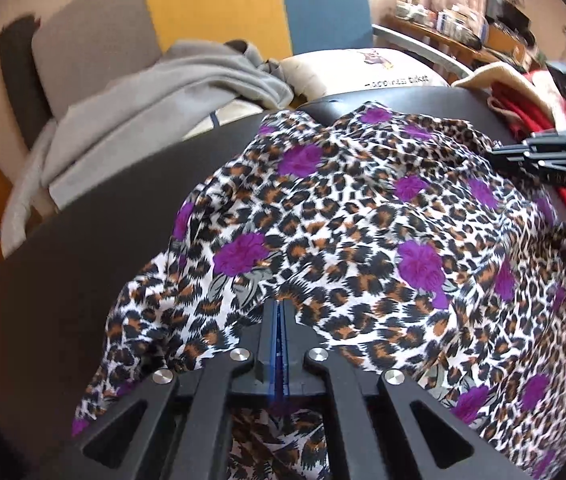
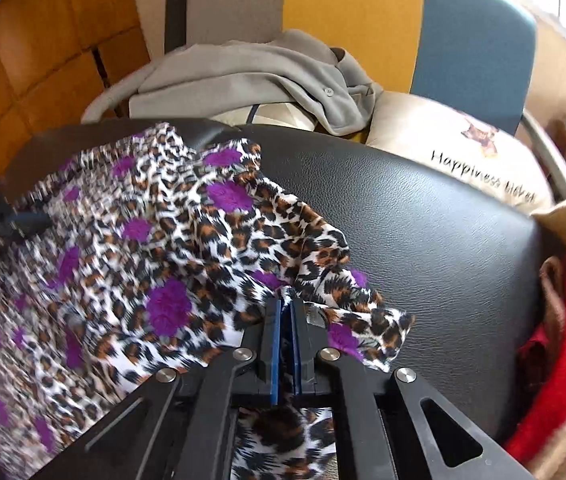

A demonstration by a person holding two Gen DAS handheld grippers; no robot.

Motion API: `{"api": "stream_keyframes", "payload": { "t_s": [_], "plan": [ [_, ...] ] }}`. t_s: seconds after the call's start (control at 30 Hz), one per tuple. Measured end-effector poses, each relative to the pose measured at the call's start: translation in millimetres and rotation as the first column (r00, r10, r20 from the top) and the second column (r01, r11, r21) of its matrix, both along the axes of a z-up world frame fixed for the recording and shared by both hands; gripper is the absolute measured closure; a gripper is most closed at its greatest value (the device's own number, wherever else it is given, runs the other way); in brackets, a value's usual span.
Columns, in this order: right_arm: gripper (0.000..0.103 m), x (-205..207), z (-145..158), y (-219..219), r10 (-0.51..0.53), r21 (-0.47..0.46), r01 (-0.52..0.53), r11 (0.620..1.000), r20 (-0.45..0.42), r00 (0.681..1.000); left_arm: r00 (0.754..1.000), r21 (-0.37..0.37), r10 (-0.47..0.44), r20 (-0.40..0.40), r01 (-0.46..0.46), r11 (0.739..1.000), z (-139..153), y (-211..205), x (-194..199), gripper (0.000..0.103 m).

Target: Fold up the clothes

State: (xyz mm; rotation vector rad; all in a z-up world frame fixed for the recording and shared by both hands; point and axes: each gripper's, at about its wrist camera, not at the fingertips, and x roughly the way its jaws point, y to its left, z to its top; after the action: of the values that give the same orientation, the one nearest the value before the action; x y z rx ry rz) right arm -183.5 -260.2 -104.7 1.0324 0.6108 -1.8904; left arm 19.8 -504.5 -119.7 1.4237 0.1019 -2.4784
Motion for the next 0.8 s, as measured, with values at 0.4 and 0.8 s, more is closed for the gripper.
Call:
{"api": "stream_keyframes", "payload": {
  "t_s": [0.4,0.8],
  "plan": [
    [0.098,-33.7,-0.5,22.9,-0.188,-0.082,0.19,0.978,0.025,0.982,0.976,0.098,0.192,-0.107,-0.181,0.979,20.7,-35.2,-11.1,0.103],
    [0.04,36.8,13.9,19.1,-0.02,-0.207,0.028,0.978,0.04,0.999,0.999,0.173,-0.037,-0.005,0.037,0.984,2.2,-21.7,-0.6,0.083]
  ]
}}
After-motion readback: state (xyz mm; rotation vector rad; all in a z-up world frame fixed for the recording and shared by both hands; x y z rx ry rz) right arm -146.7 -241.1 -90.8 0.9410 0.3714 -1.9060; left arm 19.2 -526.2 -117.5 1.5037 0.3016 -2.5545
